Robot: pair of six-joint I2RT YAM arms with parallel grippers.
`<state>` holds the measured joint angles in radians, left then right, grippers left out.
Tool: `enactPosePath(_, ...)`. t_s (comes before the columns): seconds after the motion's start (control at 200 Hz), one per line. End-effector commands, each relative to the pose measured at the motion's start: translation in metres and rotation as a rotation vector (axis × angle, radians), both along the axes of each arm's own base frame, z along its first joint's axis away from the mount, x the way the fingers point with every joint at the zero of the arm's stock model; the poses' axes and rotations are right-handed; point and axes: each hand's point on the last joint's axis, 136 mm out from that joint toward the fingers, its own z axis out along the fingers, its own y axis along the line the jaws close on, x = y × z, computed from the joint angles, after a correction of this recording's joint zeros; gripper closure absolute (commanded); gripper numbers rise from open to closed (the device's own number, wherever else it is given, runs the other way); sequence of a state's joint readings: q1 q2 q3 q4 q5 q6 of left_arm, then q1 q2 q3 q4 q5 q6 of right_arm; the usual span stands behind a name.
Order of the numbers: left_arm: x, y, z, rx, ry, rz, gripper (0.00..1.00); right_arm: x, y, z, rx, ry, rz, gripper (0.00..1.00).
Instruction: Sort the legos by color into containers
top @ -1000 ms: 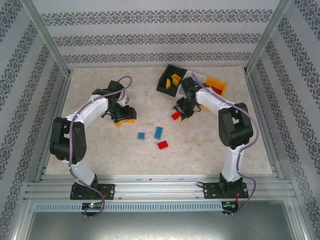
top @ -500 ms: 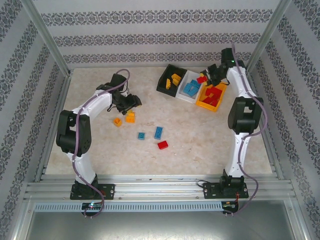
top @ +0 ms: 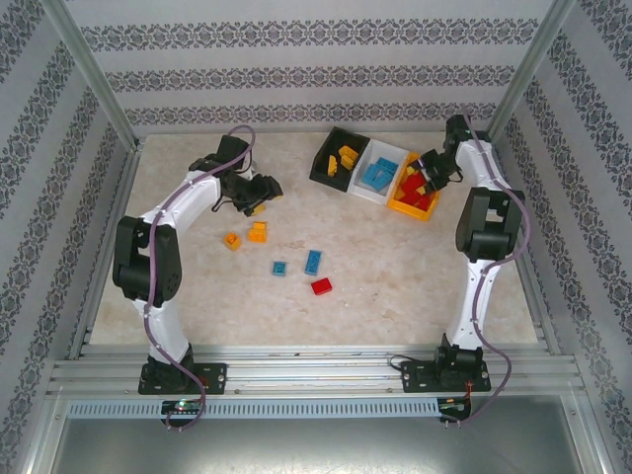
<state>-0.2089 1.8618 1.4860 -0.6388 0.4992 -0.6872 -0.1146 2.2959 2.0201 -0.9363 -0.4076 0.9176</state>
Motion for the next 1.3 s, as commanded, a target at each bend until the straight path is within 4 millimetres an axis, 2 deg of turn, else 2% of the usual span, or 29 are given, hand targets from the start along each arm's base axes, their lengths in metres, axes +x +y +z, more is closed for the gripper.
enactPosePath(0.0, -0.025, 0.014, 0.011, 0.017, 0.005, -0.040, 0.42, -0.007, -0.002, 0.032, -0.071, -0.050, 0.020, 0.42)
enactPosePath(0.13, -0.035, 0.026, 0.015, 0.006, -0.006, -0.036, 0.42, -0.018, -0.003, 0.060, -0.114, -0.103, 0.020, 0.40)
enactPosePath(0.26, -0.046, 0.029, 0.017, -0.006, -0.019, -0.036, 0.41, -0.034, 0.007, 0.085, -0.128, -0.154, 0.036, 0.40)
enactPosePath(0.36, -0.055, 0.026, 0.014, -0.035, -0.025, -0.038, 0.41, -0.049, 0.024, 0.102, -0.137, -0.191, 0.088, 0.39)
enactPosePath(0.475, -0.067, 0.028, 0.012, -0.038, -0.044, -0.040, 0.41, -0.074, 0.056, 0.107, -0.120, -0.199, 0.192, 0.39)
enactPosePath(0.689, -0.091, 0.032, 0.007, -0.052, -0.054, -0.046, 0.41, -0.132, 0.134, 0.097, -0.094, -0.176, 0.463, 0.38)
enactPosePath(0.754, -0.096, 0.035, 0.002, -0.055, -0.046, -0.046, 0.41, -0.150, 0.163, 0.093, -0.096, -0.189, 0.615, 0.35)
enactPosePath(0.849, -0.101, 0.040, -0.002, -0.061, -0.034, -0.035, 0.40, -0.180, 0.193, 0.082, -0.138, -0.164, 0.878, 0.32)
enactPosePath(0.969, -0.100, 0.047, 0.000, -0.049, -0.065, -0.018, 0.37, -0.214, 0.218, 0.063, -0.237, -0.124, 1.217, 0.28)
enactPosePath(1.039, -0.098, 0.052, -0.002, -0.029, -0.074, -0.005, 0.35, -0.227, 0.229, 0.044, -0.282, -0.076, 1.351, 0.27)
enactPosePath(1.159, -0.098, 0.058, -0.002, -0.032, -0.068, 0.045, 0.34, -0.241, 0.247, 0.015, -0.288, -0.032, 1.456, 0.23)
enactPosePath(1.294, -0.098, 0.061, 0.005, -0.015, -0.082, 0.048, 0.33, -0.256, 0.265, -0.001, -0.259, -0.034, 1.495, 0.14)
